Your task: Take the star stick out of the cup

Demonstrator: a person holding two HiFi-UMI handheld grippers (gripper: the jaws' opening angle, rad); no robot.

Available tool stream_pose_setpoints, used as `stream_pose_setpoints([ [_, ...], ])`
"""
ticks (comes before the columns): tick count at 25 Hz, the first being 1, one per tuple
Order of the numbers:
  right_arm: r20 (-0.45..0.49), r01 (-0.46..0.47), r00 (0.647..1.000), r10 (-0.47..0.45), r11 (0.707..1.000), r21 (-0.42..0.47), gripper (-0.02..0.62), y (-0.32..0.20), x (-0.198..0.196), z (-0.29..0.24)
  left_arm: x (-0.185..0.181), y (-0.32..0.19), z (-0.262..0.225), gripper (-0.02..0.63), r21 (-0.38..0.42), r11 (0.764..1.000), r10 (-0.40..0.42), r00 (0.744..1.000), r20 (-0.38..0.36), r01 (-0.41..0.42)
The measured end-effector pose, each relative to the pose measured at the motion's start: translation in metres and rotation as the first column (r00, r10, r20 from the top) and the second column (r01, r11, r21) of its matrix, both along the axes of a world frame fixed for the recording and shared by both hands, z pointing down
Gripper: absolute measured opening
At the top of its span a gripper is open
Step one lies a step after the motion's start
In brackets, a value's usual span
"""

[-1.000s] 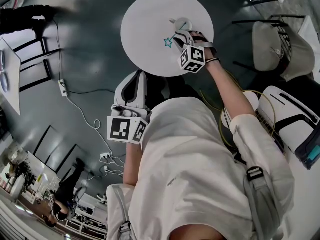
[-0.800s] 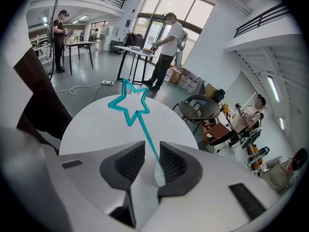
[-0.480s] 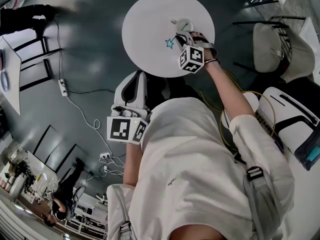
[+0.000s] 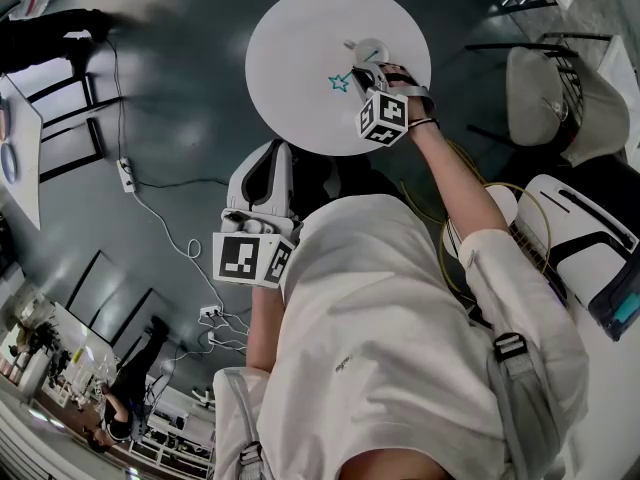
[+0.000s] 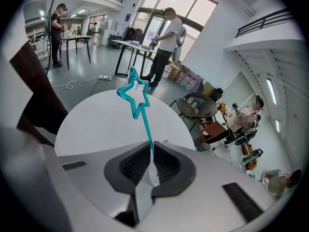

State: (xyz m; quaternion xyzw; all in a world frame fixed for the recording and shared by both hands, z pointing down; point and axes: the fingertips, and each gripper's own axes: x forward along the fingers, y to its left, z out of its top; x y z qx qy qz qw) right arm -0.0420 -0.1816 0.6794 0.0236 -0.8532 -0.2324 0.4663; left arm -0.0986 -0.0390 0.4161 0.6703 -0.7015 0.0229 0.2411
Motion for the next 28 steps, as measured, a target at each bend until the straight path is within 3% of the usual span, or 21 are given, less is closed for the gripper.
stream_pose_setpoints([
  [19,0.104,-0.133,0.985,0.139,0.989,-0.059,0.021,-0.014,0.0,-0.033,0.0,0.0,-0.009,0.009,0.03,0.999,0.017,1.0,0.011,-0.018],
  [24,0.167,-0.196,0.963,0.212,0.975,-0.108,0.02,-0.02,0.006,-0.051,0.006,-0.001,-0.012,0.009,0.046,0.998,0.034,0.999,0.019,-0.035],
  [28,0.222,-0.269,0.925,0.308,0.944,-0.188,0.02,-0.025,0.008,-0.07,0.008,0.0,-0.017,0.009,0.059,0.997,0.053,0.998,0.023,-0.054],
])
